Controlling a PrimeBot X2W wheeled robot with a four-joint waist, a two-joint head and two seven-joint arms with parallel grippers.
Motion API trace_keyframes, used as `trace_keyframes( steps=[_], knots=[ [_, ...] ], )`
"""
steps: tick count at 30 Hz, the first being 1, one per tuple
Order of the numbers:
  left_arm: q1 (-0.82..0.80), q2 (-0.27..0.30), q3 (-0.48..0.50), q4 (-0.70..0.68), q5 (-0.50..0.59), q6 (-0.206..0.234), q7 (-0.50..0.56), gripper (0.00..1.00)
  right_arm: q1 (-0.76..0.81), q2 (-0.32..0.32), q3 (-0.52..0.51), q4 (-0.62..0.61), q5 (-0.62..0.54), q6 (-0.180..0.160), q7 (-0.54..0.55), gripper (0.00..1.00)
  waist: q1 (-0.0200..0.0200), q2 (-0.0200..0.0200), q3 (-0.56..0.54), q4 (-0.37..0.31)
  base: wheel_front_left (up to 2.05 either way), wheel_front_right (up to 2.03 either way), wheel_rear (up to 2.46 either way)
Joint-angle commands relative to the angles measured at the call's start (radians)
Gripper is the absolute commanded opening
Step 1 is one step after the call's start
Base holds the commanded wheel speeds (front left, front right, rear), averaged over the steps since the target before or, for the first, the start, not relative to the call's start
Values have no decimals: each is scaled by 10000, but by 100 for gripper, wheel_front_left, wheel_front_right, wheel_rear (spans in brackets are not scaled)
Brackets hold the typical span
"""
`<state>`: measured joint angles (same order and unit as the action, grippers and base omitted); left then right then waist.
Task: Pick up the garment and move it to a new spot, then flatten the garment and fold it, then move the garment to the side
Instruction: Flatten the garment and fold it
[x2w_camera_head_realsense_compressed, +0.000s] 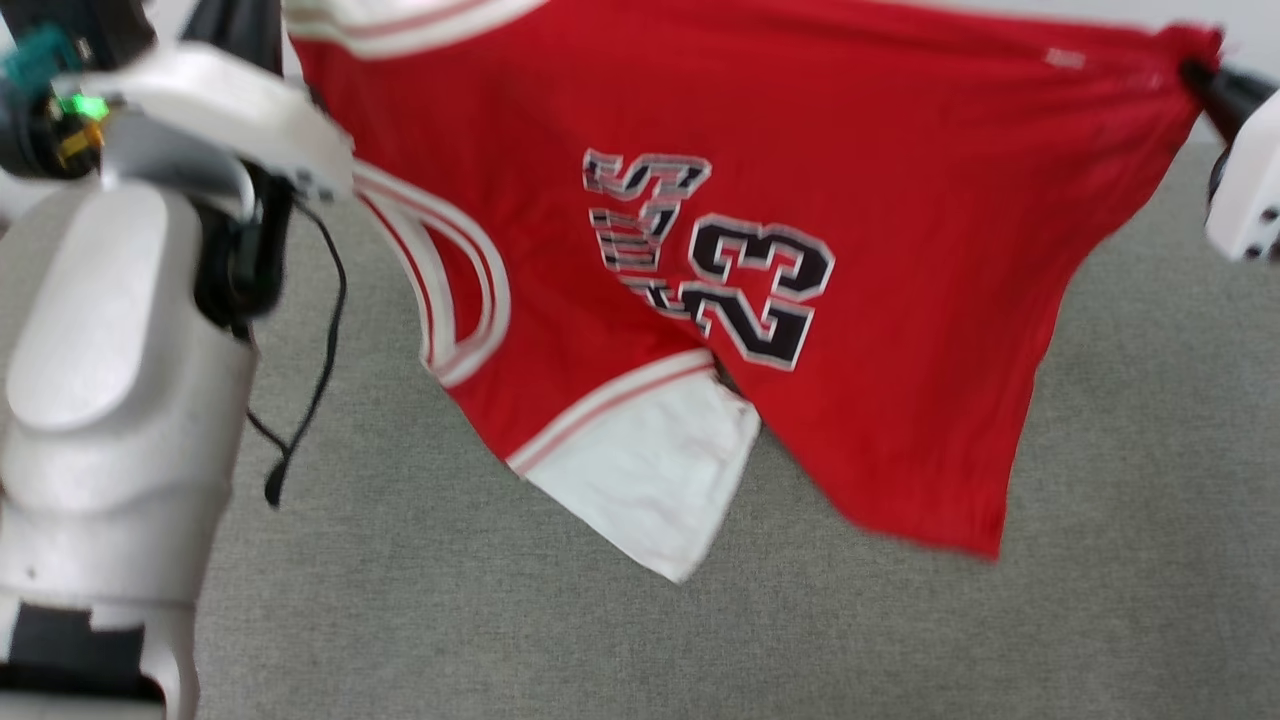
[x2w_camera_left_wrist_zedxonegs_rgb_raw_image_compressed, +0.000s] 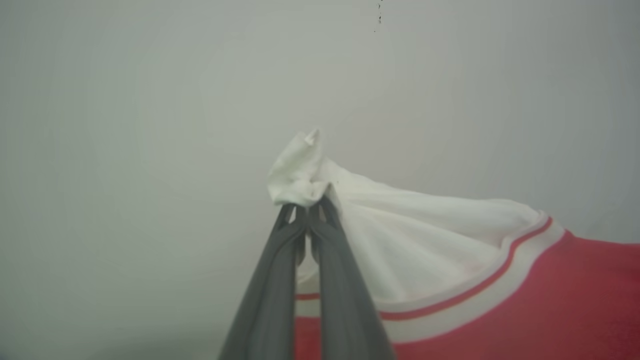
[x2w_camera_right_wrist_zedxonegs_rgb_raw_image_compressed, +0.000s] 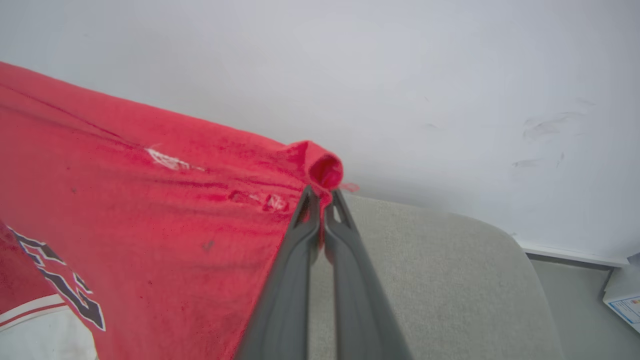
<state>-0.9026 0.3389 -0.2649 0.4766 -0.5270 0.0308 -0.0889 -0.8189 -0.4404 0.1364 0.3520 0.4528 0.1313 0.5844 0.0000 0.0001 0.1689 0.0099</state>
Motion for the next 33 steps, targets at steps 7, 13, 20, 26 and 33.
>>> trace_keyframes(
  steps=[7,13,20,26,33],
  knots=[
    [-2663,106,-120,1527,494,-174,-518,0,-1842,-212,18,599,-404,-12,-1250,0,0,-1,835,-119,0,0,0],
    [-4612,359,47,2043,678,-163,-839,0,-3593,-279,181,810,-696,-12,-2124,0,0,-1,1911,-327,0,0,0],
    [-6526,724,139,2049,858,-160,-963,0,-5575,-341,407,1051,-929,-14,-2962,0,0,-1,3350,-524,0,0,0],
    [-7652,907,-23,1987,1108,-191,-923,0,-7045,-330,789,1460,-1014,-12,-3463,0,0,-1,4528,-607,0,0,0],
    [-8357,968,-131,2088,1199,-202,-874,0,-8254,-156,1254,2102,-975,-12,-4027,0,0,-1,5584,-645,0,0,0]
  ],
)
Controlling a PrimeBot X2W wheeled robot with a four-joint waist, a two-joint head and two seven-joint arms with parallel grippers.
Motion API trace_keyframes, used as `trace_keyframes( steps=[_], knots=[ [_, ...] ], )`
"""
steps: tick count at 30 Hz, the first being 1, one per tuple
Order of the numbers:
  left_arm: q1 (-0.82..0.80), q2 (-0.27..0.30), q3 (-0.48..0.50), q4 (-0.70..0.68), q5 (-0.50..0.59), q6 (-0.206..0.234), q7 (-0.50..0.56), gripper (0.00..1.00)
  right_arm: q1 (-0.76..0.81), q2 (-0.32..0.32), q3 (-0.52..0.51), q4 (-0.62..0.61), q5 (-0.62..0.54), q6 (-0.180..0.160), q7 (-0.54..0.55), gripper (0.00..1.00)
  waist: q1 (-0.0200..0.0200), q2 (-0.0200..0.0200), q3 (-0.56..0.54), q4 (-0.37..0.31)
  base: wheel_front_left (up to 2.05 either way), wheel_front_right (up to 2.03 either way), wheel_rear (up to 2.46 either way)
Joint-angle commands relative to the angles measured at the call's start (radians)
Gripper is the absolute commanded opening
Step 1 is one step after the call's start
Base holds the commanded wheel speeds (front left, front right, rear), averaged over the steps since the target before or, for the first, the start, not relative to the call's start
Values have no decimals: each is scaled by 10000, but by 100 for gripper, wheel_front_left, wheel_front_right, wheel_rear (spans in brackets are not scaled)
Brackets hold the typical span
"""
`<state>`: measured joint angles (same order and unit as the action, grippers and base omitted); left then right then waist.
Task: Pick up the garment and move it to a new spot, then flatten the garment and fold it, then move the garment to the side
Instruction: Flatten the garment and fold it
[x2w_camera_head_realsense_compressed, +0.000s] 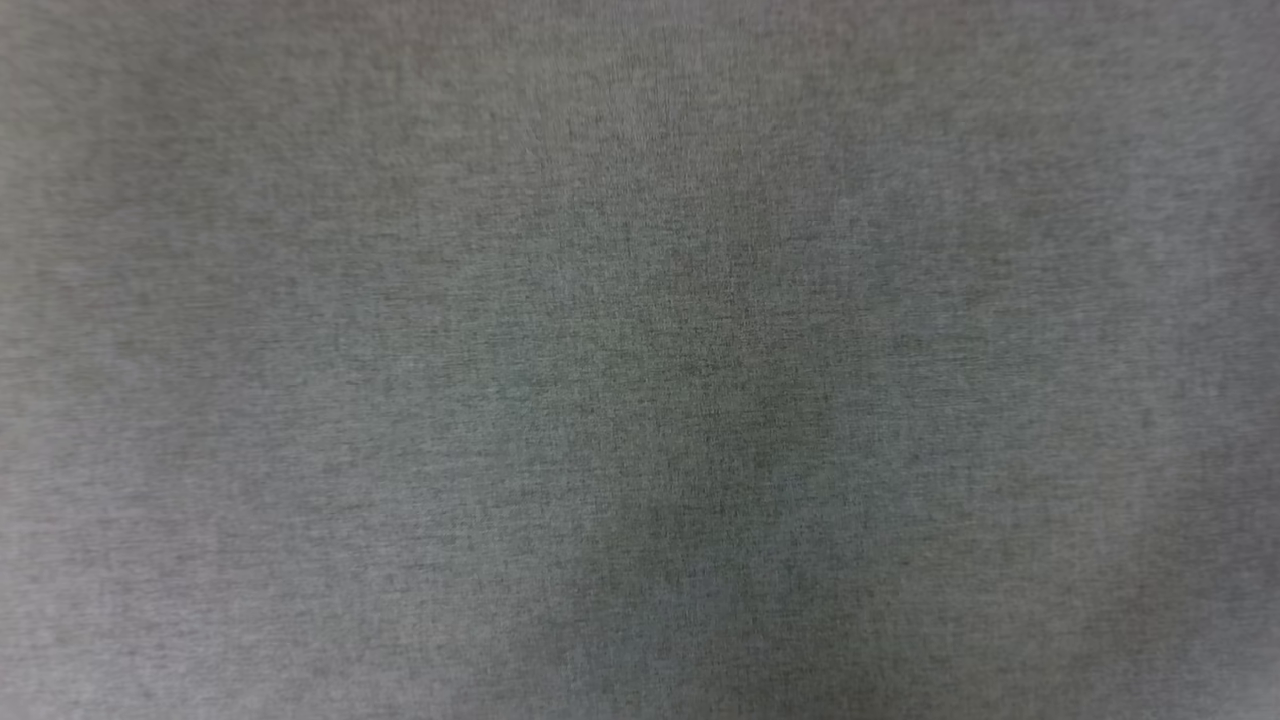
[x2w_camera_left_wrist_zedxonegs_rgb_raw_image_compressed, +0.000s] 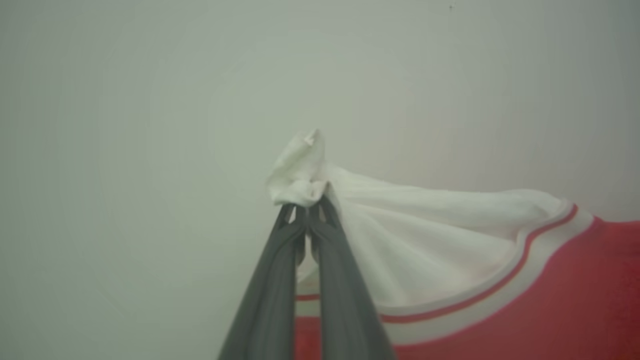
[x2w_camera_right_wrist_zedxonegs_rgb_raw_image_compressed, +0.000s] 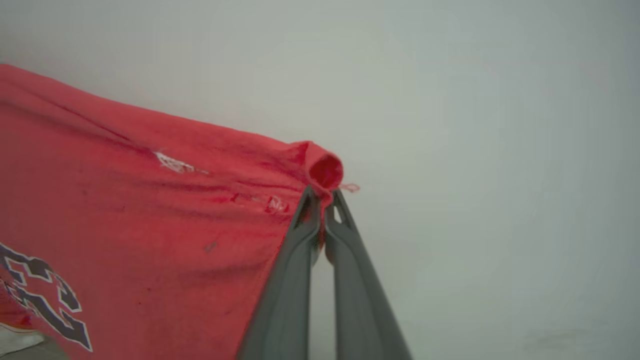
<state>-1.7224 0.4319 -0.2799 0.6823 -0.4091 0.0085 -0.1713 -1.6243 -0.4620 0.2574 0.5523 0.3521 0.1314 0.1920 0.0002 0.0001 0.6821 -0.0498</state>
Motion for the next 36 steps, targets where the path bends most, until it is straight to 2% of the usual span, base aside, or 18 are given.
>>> trace_keyframes(
  steps=[1,9,18,26,36],
  knots=[
    [-195,25,0,74,17,12,-55,0,-311,76,121,178,58,-14,-210,0,-2,-1,558,-40,0,0,0],
    [319,-126,0,591,-227,-111,-362,0,-276,234,956,1064,465,-14,-764,0,-2,-1,878,27,0,0,0],
    [1858,-432,356,1184,-866,-525,-851,0,801,153,1779,1996,1341,-14,-1396,0,-2,-1,106,287,0,0,0],
    [4554,-501,802,779,-1236,-797,-951,0,2949,-269,2615,1898,2269,-14,-1872,0,-2,-1,-1223,498,0,0,0],
    [10046,-308,1419,-1222,-1216,-512,-948,0,6736,-788,3225,850,3275,-17,-2068,0,-2,-1,-3111,441,0,0,0]
  ],
)
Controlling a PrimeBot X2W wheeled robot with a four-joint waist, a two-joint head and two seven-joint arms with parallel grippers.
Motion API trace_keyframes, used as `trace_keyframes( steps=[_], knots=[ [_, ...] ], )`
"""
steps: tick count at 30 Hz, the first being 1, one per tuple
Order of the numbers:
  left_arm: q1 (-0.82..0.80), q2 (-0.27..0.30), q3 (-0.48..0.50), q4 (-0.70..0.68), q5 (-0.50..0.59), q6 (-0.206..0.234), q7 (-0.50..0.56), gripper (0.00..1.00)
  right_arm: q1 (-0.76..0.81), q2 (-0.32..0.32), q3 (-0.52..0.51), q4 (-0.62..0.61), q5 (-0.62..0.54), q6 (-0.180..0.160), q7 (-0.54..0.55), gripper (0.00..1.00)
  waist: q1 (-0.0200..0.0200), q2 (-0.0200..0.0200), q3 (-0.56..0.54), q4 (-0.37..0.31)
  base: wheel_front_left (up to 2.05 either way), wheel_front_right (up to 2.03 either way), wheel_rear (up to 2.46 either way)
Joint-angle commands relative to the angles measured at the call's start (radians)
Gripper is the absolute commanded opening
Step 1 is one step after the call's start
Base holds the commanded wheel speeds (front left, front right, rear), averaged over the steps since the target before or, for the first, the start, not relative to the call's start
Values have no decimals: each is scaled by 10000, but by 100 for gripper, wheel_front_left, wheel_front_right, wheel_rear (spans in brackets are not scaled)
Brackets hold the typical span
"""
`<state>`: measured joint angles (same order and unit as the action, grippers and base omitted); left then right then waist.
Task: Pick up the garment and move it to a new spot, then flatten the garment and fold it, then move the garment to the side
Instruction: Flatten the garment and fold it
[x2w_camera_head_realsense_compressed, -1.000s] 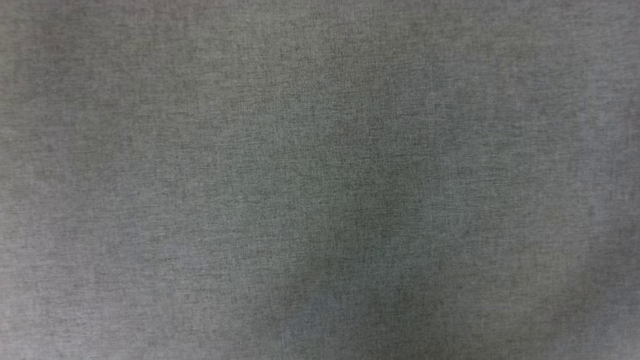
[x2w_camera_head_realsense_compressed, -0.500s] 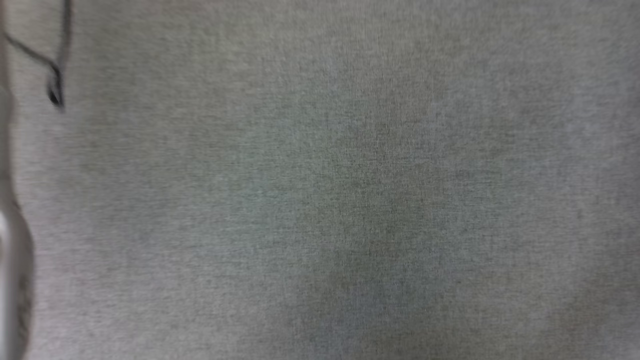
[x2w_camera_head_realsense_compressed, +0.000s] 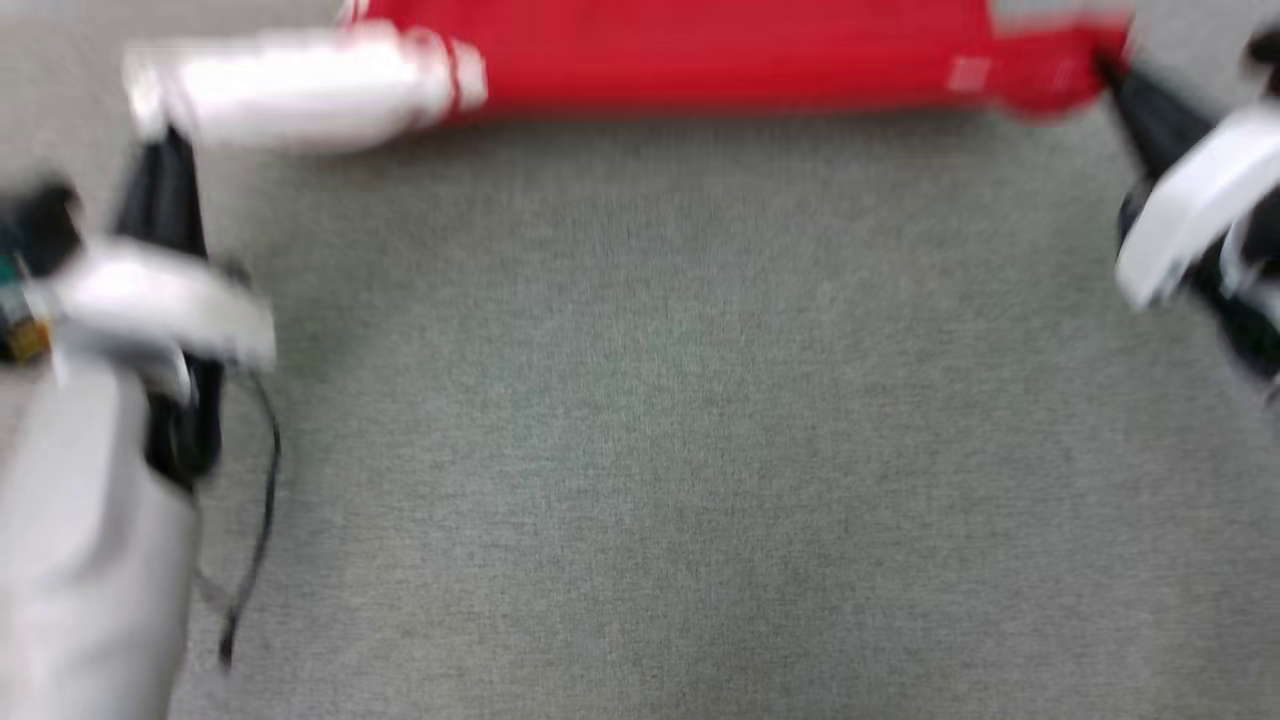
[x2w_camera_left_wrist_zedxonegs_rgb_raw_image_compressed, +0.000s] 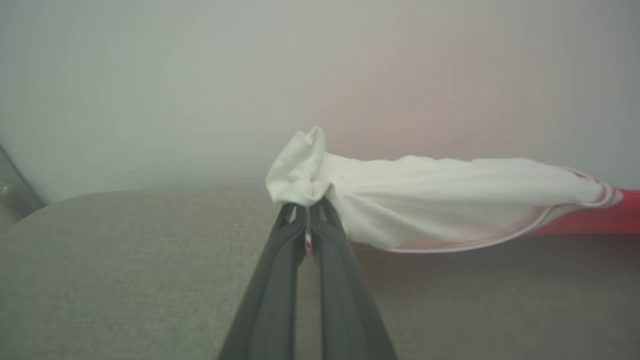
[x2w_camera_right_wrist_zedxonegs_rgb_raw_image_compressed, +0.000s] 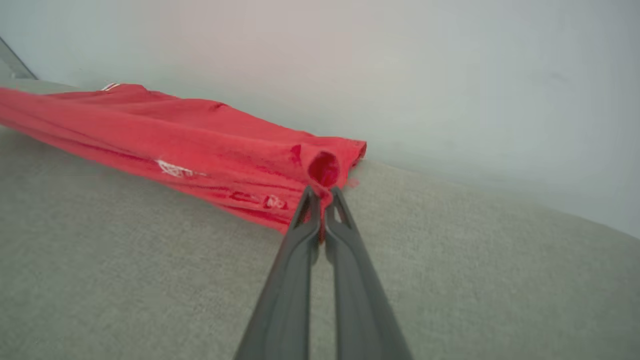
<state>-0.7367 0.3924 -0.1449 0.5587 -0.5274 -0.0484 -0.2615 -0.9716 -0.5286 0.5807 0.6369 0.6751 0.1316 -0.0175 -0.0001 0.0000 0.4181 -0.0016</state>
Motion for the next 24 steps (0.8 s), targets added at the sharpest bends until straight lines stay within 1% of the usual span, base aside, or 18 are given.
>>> trace_keyframes(
  steps=[1,4,9,14,19,24],
  knots=[
    [710,116,36,-163,0,91,-40,0,561,-165,-18,-122,115,-19,33,0,1,0,-624,-53,0,0,0],
    [2133,195,4,-807,-17,346,88,0,1732,-299,-110,-461,248,-19,103,0,1,0,-1163,-47,0,0,0],
    [4517,170,151,-2224,-283,977,565,0,3651,-501,-535,-1142,269,-21,243,0,1,0,-1960,12,0,0,0],
    [6544,120,427,-3727,-566,1694,995,0,5671,-475,-1191,-2089,237,-21,840,0,1,0,-2601,13,0,0,0],
    [8283,149,650,-5078,-646,2429,1405,0,7697,-279,-2171,-3294,-23,-22,1677,0,1,0,-3079,-55,0,0,0],
    [9586,137,719,-6344,-821,2905,1996,0,9562,98,-3566,-4702,-503,-22,2603,0,1,0,-3274,-55,0,0,0]
  ],
)
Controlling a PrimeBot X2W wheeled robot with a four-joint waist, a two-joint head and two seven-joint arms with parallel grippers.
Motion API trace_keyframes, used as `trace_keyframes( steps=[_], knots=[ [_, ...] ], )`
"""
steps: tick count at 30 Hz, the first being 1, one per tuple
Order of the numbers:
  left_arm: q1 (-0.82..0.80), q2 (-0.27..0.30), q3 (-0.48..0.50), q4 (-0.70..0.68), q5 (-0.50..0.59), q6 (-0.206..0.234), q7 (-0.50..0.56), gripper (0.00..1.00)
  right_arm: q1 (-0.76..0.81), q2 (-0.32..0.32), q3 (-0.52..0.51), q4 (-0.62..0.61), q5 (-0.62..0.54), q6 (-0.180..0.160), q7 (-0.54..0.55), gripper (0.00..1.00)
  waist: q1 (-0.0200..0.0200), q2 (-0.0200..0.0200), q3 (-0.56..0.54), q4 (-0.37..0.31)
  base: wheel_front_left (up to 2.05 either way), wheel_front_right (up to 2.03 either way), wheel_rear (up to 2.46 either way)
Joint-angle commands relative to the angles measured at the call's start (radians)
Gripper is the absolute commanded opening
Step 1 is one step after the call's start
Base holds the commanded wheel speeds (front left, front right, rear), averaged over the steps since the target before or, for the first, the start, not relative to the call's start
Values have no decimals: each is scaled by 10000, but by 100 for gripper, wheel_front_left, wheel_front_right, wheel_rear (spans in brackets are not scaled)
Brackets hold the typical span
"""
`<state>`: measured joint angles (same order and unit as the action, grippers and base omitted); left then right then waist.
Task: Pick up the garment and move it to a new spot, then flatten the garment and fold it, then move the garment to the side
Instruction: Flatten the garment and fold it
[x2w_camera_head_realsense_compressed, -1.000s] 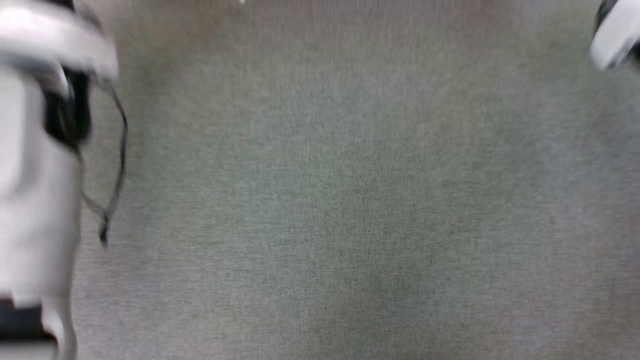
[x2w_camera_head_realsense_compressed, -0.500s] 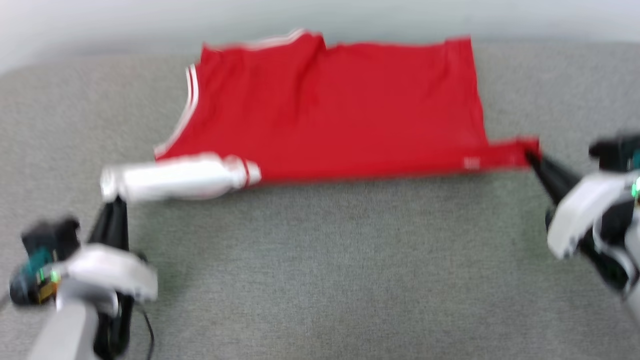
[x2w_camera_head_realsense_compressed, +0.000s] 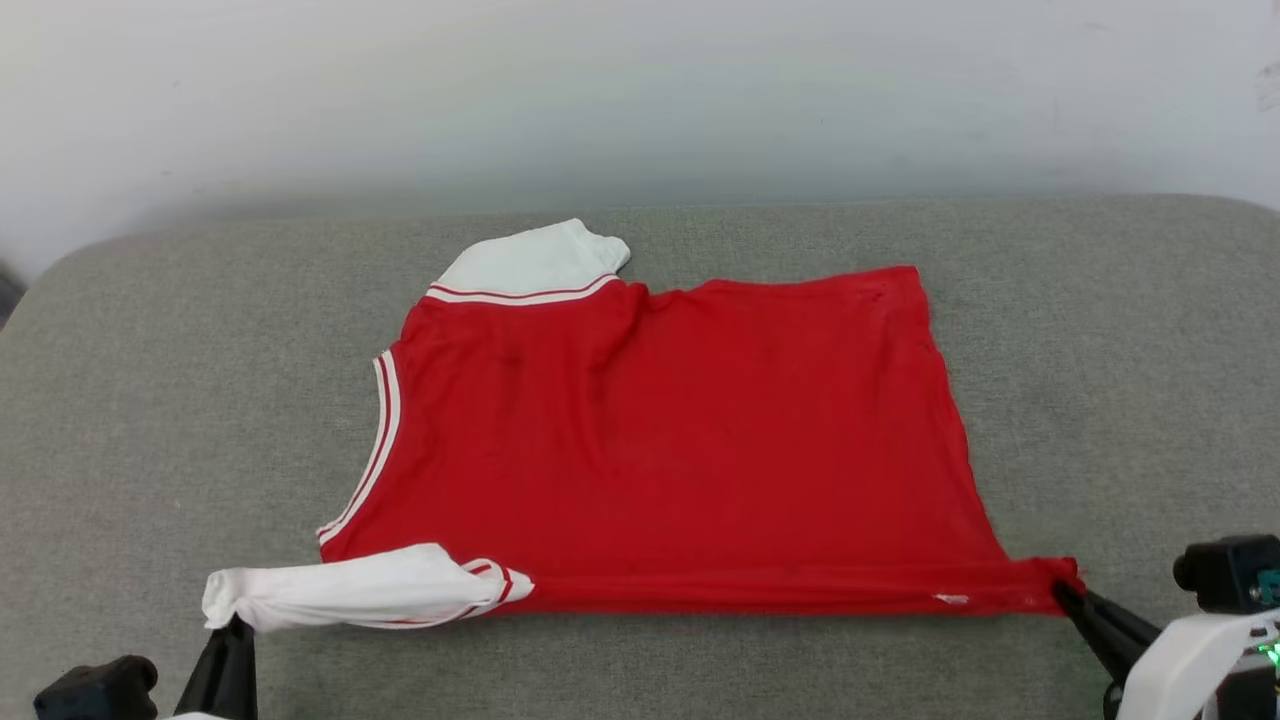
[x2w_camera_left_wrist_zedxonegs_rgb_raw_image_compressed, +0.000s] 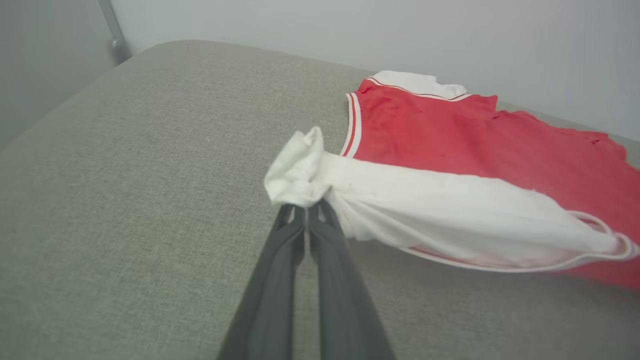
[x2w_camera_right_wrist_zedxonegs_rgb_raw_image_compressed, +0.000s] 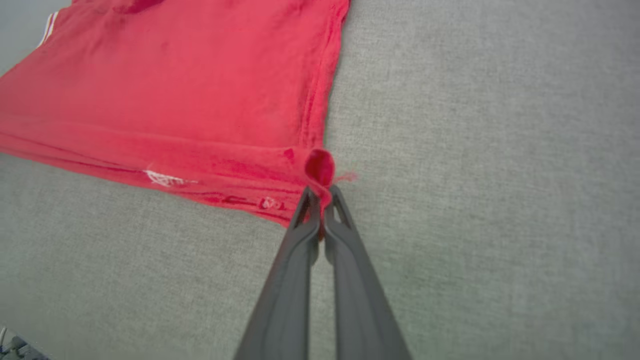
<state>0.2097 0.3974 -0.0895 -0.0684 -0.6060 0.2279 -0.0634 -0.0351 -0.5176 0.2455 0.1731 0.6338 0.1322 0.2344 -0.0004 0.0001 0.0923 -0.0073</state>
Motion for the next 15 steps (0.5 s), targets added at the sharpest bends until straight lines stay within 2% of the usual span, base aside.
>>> trace_keyframes(
  steps=[1,6,11,15],
  knots=[
    [328,91,157,-318,-60,211,152,0,541,116,-468,-365,-187,-28,303,0,4,-1,-21,4,0,0,0],
    [630,229,169,-1311,-166,472,720,0,1615,782,-1710,-1855,-770,-26,1321,0,4,-1,148,16,0,0,0],
    [-196,331,-118,-1523,-242,226,1148,0,1291,1388,-2236,-2631,-1202,-23,2136,0,4,-1,468,4,0,0,0],
    [-1161,356,-300,-1164,-252,-3,1277,0,571,1678,-2212,-2555,-1452,-23,2485,0,4,-1,809,-40,0,0,0]
  ],
)
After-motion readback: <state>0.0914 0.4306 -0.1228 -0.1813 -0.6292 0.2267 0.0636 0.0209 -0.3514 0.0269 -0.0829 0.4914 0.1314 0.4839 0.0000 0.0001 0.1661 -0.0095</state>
